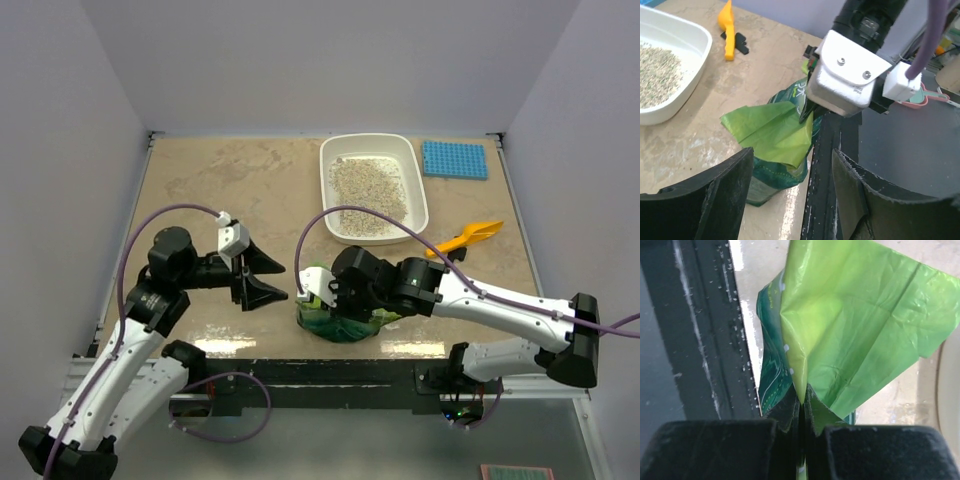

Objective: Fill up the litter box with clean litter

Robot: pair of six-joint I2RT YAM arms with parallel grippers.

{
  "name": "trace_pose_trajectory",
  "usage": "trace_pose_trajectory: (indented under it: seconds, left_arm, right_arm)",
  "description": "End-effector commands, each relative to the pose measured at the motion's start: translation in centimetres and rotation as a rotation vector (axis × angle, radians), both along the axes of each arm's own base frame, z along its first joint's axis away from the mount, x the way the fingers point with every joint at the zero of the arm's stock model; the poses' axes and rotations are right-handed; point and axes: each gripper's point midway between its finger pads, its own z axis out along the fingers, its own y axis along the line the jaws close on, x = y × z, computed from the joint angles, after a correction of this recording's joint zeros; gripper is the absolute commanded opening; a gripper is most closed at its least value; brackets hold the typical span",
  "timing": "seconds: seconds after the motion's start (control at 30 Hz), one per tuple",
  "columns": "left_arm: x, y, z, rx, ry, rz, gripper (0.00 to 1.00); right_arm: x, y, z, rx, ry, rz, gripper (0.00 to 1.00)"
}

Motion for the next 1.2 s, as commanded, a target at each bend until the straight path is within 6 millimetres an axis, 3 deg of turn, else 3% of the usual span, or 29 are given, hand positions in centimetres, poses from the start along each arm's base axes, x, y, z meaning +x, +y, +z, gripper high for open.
trace_pose_trajectory:
  seconds: [0.0,0.33,0.67,0.9,1.1,1.17]
  left_arm:
    - [-0.2,-1.5,0.6,-0.036,-0.162,-0.092,0.70]
    - [-1.1,-5.5,-2.0,0.095,-0.269,-0.209,0.73]
    - [0.1,-6.4,-5.1,0.134,-0.304,-0.190,0.75]
    - [-1.0,-7.3,-7.0,0.130,-0.217,-0.265,0.76]
    - [-1.2,-7.5,-9.2,0.174,-0.175,-0.276,0.71]
    - [-0.7,-7.5,-9.5,0.188,-0.166,-0.257,0.58]
  right_arm:
    - [-1.9,2.7,3.9,0.128,0.077,0.120,0.00]
    - [-1.5,2.6,4.3,0.158,0.103,0.091,0.00]
    - [-1.3,2.2,4.8,0.179,0.096,0.089,0.00]
    - [-1.0,2.2,4.8,0.191,0.080,0.082,0.00]
    - [-0.8,2.0,5.0,0.198,0.067,0.077,0.00]
    - [-0.9,1.9,5.3,0.207,0.062,0.077,0.00]
